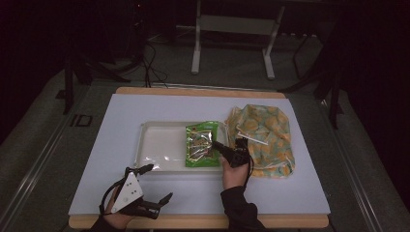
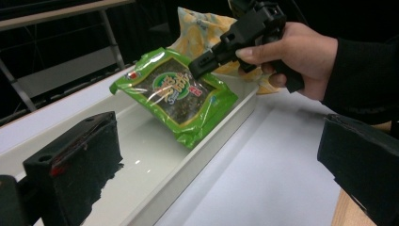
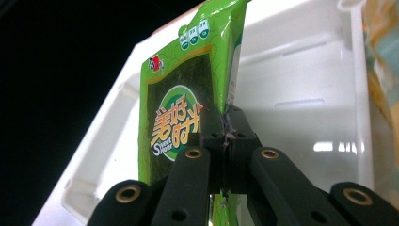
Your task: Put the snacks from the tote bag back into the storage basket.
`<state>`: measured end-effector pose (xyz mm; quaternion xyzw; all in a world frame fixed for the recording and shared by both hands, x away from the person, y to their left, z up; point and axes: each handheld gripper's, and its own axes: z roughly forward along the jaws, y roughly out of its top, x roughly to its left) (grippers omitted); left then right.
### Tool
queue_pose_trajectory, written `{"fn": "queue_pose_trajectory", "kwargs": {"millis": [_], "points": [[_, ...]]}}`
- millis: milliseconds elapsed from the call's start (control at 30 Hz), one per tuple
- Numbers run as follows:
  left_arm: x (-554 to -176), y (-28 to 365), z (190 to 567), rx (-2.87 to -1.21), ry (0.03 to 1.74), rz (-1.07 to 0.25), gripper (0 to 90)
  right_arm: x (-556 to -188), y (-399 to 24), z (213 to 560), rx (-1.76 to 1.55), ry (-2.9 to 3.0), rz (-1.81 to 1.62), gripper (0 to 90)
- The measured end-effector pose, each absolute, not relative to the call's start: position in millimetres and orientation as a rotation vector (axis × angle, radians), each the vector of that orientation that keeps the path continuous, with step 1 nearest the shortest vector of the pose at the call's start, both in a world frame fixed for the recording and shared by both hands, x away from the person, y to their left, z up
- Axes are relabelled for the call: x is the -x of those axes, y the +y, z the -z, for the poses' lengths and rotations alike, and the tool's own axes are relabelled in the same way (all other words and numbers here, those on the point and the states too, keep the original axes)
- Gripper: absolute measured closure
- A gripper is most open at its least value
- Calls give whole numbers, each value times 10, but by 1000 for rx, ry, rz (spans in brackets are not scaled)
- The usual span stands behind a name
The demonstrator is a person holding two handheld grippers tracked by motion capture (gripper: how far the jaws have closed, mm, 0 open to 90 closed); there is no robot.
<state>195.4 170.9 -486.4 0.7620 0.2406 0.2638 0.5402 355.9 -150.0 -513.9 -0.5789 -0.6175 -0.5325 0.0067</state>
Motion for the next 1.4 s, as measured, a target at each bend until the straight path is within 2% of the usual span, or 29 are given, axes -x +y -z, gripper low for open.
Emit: {"fn": "queue_pose_trajectory", "kwargs": {"millis": [733,900,1133,1267,1400], "points": [[-1963,1697,4869,-1818,571,-627,4,-3500,-1403,5259,1813,-2089,1529,872],[-1967,1694,4872,-1820,569,-628,4,-3531,-1349,5248,1794,-2167,1453,797],[-1969,1692,4873,-1824,568,-624,4,-3537,-1317,5243,1783,-2210,1420,773],[-1968,1692,4873,-1825,568,-623,4,-3535,-1289,5233,1770,-2245,1411,703],[-1968,1690,4874,-1828,567,-620,3,-3526,-1271,5218,1767,-2284,1399,696]]}}
